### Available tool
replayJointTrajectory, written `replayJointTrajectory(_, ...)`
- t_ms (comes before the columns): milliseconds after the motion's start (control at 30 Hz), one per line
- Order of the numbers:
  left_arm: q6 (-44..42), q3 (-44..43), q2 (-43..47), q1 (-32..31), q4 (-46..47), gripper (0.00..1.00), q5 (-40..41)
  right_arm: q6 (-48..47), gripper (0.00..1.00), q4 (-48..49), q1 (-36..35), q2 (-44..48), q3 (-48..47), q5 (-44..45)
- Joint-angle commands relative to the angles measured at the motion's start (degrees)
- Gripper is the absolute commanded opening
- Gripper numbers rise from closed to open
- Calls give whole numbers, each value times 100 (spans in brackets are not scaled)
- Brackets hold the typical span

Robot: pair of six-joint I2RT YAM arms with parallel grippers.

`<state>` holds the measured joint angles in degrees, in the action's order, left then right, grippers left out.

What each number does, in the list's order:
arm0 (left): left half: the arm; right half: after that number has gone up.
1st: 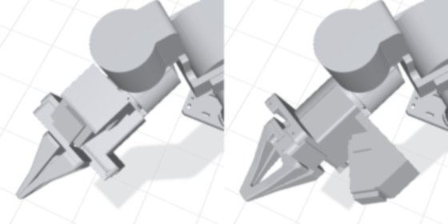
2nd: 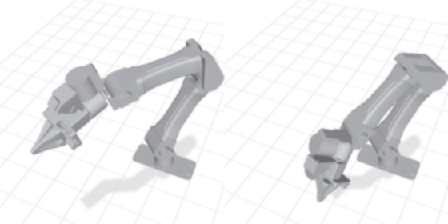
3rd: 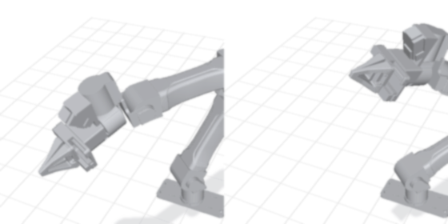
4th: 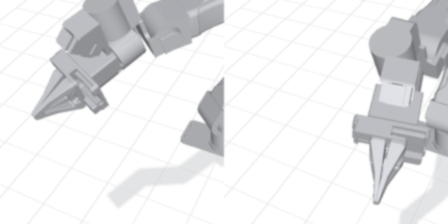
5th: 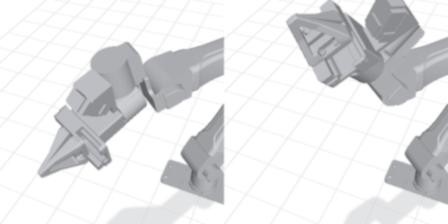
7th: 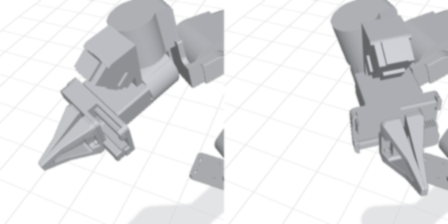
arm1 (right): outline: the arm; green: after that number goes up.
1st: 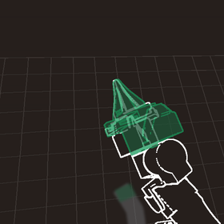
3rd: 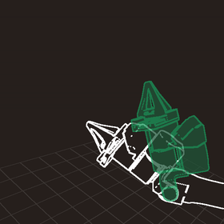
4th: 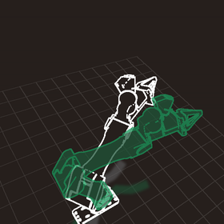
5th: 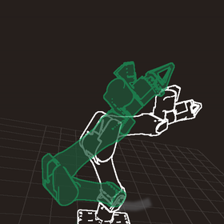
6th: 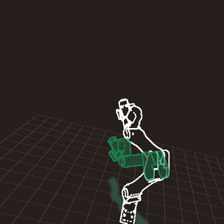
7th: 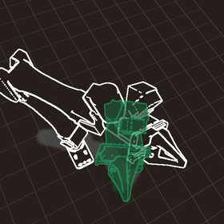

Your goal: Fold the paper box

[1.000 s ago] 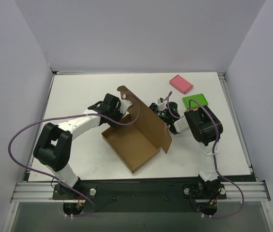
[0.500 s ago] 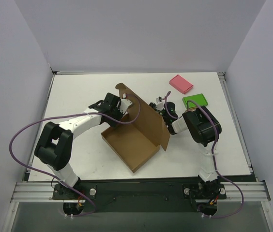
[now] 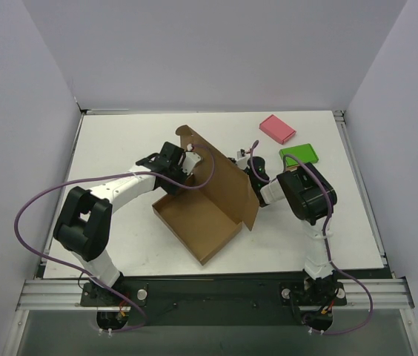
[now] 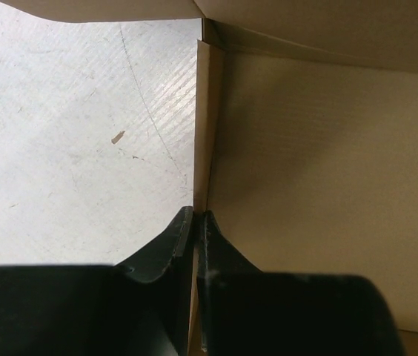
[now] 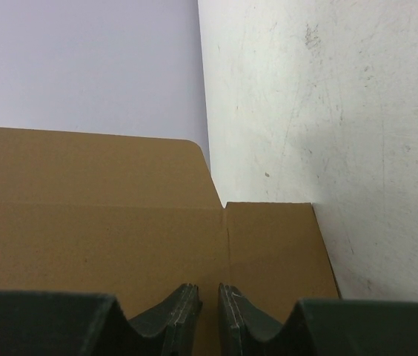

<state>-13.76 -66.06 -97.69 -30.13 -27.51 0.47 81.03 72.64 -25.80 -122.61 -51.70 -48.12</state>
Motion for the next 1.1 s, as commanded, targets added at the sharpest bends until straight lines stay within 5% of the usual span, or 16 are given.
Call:
replayJointTrajectory(0, 119, 120, -470, -283, 44, 0, -908, 27, 20, 1033, -935, 52, -349, -1209)
replayJointTrajectory(1067, 163, 58, -435, -265, 105, 0, -1181, -527, 21, -30, -1569, 369, -745, -1262)
